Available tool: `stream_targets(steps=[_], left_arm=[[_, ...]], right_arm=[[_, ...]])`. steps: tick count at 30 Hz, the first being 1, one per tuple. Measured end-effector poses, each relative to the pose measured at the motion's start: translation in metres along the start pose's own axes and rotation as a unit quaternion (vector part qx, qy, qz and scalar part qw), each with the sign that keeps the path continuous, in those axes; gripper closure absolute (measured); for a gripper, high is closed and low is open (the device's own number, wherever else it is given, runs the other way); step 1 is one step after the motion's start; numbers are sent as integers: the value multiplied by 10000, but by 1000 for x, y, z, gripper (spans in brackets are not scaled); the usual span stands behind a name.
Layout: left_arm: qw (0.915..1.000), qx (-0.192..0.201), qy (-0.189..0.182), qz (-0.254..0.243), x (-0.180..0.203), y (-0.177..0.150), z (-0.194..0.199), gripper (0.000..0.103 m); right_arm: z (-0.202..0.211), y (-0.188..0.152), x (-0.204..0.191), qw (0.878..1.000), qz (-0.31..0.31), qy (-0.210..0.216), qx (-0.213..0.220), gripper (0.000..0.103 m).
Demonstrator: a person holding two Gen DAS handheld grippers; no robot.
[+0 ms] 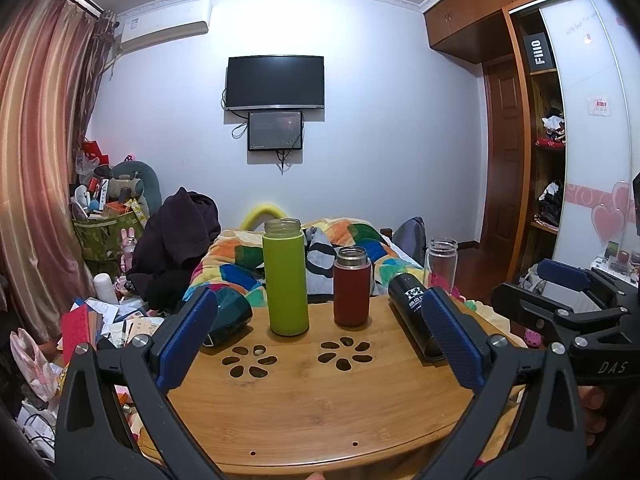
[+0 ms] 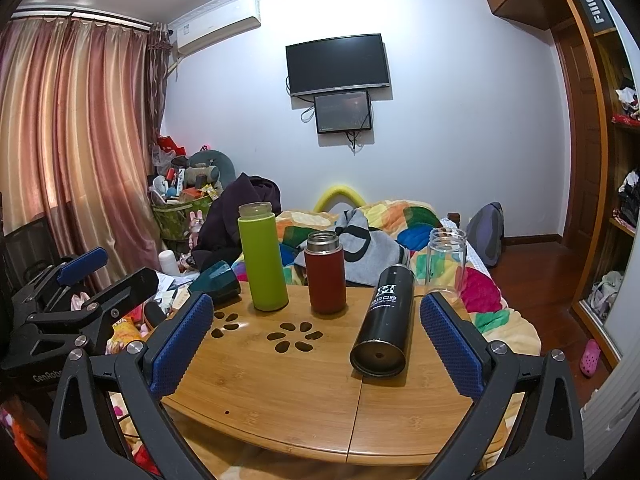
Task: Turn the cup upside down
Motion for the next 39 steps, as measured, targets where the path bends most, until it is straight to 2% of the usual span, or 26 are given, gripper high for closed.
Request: stream_targets(steps=[39], left_arm=[[10000,42,10,0,0,4,4,0]], right_arm=[[4,4,-3,10000,60,7,63,0]])
Point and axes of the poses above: each gripper's, at about its wrist camera, not at the fingertips, and z roughly against the way its jaws point, x to its right, y to its top, the point moved 4 cm from there along -z, roughly the way its jaws point, and after that the axes turned 2 degrees about x, right-handed, at the moved point
